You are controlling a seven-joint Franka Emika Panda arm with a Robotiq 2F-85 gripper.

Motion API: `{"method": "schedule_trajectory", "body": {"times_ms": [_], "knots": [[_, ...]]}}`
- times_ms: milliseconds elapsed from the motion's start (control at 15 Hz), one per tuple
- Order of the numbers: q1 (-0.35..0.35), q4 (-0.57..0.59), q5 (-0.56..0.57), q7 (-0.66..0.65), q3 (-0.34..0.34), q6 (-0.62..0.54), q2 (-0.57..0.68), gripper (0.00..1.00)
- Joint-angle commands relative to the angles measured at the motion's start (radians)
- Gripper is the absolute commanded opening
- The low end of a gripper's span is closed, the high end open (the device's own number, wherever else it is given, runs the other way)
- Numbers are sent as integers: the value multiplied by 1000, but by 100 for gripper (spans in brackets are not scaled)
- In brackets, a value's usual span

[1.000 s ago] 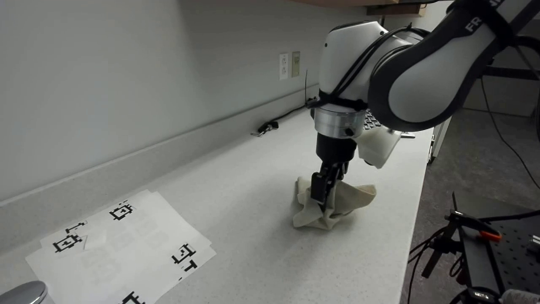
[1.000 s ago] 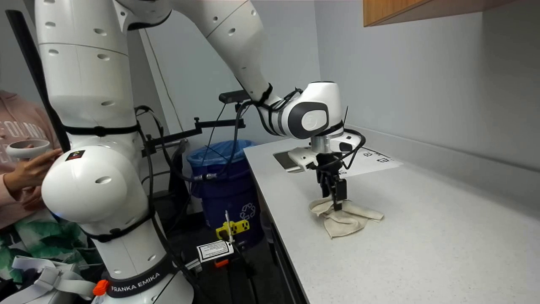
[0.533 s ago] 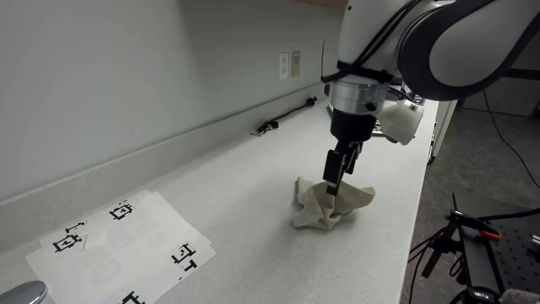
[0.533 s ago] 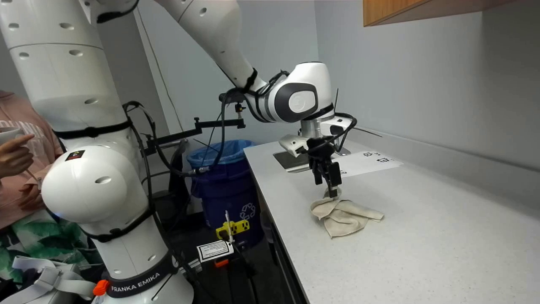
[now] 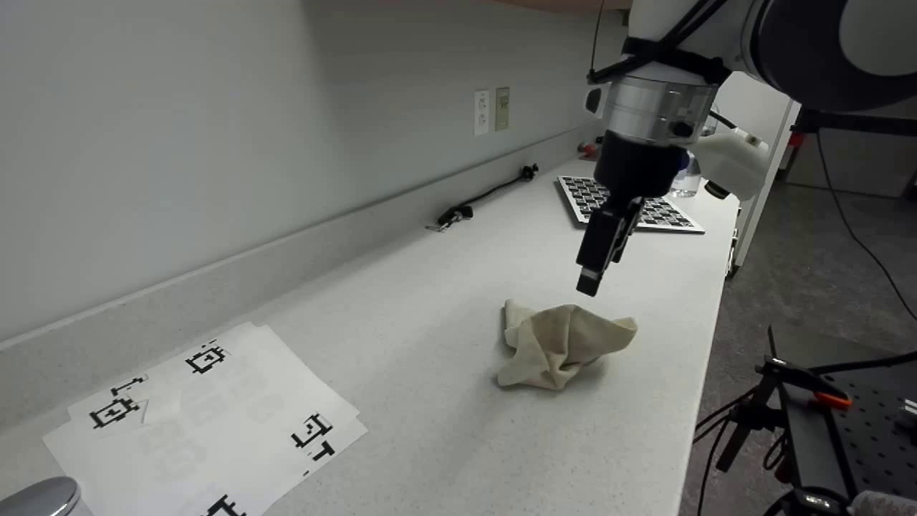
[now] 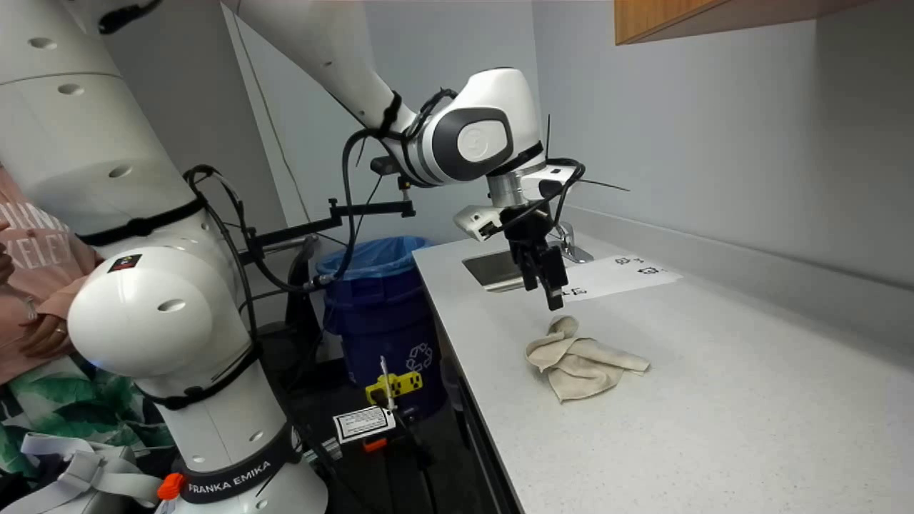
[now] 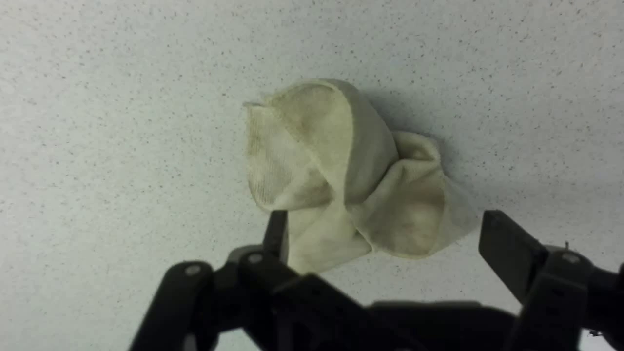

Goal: Wipe the counter with the cloth

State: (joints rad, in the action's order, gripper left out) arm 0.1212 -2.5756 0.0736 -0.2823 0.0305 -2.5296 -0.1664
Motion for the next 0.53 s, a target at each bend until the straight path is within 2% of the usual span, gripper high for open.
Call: {"method": "schedule_trajectory", "body": {"times_ms": [0,467], "knots": [[-30,-5,-10,8,30,2,-13,100],[-34,-22,-11,9,35,2,-38,100]]}}
